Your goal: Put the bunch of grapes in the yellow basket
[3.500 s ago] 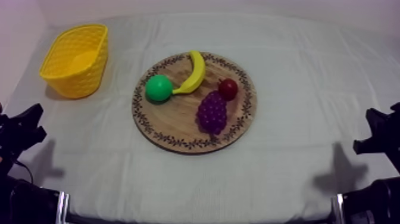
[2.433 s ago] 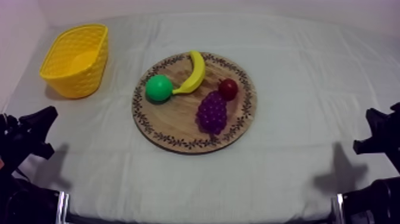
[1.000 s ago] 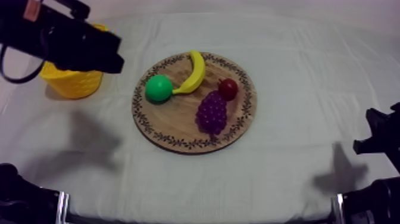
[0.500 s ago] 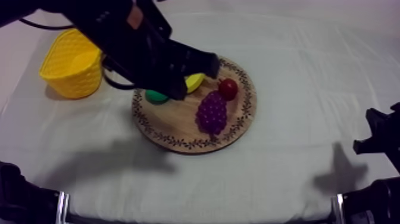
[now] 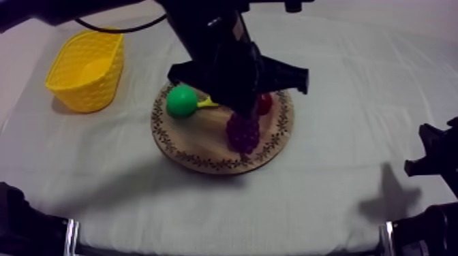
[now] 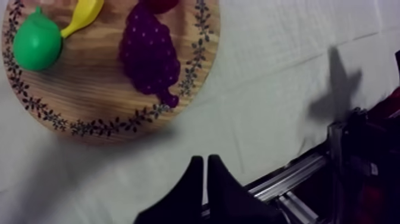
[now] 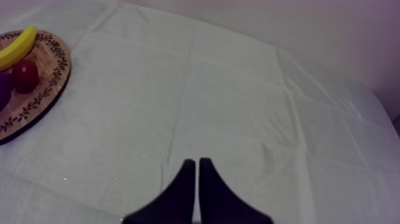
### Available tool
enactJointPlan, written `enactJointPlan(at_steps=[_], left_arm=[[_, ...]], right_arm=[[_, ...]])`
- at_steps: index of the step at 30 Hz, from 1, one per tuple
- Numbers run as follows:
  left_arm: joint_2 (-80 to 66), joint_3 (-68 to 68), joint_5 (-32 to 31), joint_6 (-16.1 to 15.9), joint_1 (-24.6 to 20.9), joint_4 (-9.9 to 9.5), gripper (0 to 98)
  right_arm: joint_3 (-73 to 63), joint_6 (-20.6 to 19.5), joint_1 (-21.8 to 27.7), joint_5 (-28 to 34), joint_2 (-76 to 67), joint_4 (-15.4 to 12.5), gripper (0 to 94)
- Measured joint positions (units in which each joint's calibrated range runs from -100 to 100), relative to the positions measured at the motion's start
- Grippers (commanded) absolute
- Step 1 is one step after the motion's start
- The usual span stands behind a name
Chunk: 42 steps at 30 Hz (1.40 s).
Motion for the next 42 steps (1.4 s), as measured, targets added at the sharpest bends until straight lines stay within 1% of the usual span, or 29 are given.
enactJointPlan(at_steps=[4,8,11,18,21,25,29,32,37,42], left_arm=[[2.61,-3.08,0.96,0.21,-0.49,-0.08,5.2],[4.75,-4.60,1.61,0.40,-1.11,-0.26,14.7],[6.11,-5.13,1.85,0.77,-1.56,-0.34,25.1],[8.49,-6.14,1.84,1.03,-1.89,-0.50,53.8],[9.01,-6.60,1.92,1.17,-1.93,-0.61,63.2],[9.71,-7.13,1.88,1.76,-2.01,-0.71,73.2],[10.32,-7.44,1.90,2.17,-2.15,-0.71,80.5],[10.84,-7.59,1.90,2.31,-2.25,-0.71,84.1],[11.93,-7.29,1.88,2.20,-2.58,-0.66,88.5],[13.33,-6.51,1.86,2.13,-2.76,-0.54,90.4]], right_arm=[[0.00,0.00,0.00,0.00,0.00,0.00,0.3],[0.00,0.00,0.00,0.00,0.00,0.00,0.3],[0.00,0.00,0.00,0.00,0.00,0.00,0.3],[0.00,0.00,0.00,0.00,0.00,0.00,0.3],[0.00,0.00,0.00,0.00,0.00,0.00,0.3],[0.00,0.00,0.00,0.00,0.00,0.00,0.3],[0.00,0.00,0.00,0.00,0.00,0.00,0.3],[0.00,0.00,0.00,0.00,0.00,0.00,0.3],[0.00,0.00,0.00,0.00,0.00,0.00,0.3],[0.00,0.00,0.00,0.00,0.00,0.00,0.3]])
